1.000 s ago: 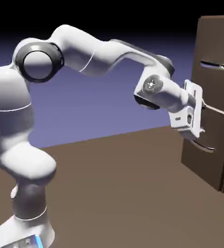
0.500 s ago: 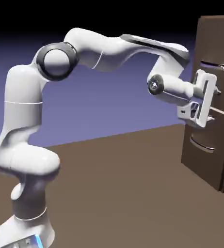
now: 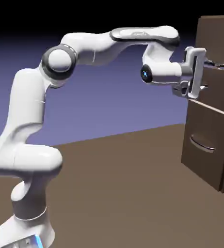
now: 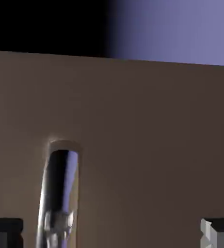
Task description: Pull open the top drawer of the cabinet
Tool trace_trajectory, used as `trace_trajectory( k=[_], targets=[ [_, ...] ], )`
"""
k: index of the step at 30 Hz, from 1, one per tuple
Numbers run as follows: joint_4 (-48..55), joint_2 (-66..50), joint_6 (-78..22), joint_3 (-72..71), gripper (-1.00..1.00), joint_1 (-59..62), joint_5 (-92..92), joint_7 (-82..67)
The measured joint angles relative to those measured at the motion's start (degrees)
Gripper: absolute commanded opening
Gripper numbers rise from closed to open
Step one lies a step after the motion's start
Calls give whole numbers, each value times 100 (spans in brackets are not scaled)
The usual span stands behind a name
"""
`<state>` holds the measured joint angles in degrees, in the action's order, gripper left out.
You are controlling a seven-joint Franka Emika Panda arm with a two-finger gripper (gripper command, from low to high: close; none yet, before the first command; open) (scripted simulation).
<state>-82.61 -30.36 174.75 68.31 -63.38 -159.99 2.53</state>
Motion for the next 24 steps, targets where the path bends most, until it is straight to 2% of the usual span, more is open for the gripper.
trace_trajectory(
  k=[2,10,11,13,24],
  targets=[
    [71,-57,1,62,0,-57,-145,-36],
    [1601,-676,437,-1423,0,1605,845,1012],
    [1654,-698,452,-1474,-100,1662,880,1049],
    [1654,-698,452,-1474,-100,1662,880,1049],
    [-328,7,-116,586,-100,-622,-189,-46]
  ],
)
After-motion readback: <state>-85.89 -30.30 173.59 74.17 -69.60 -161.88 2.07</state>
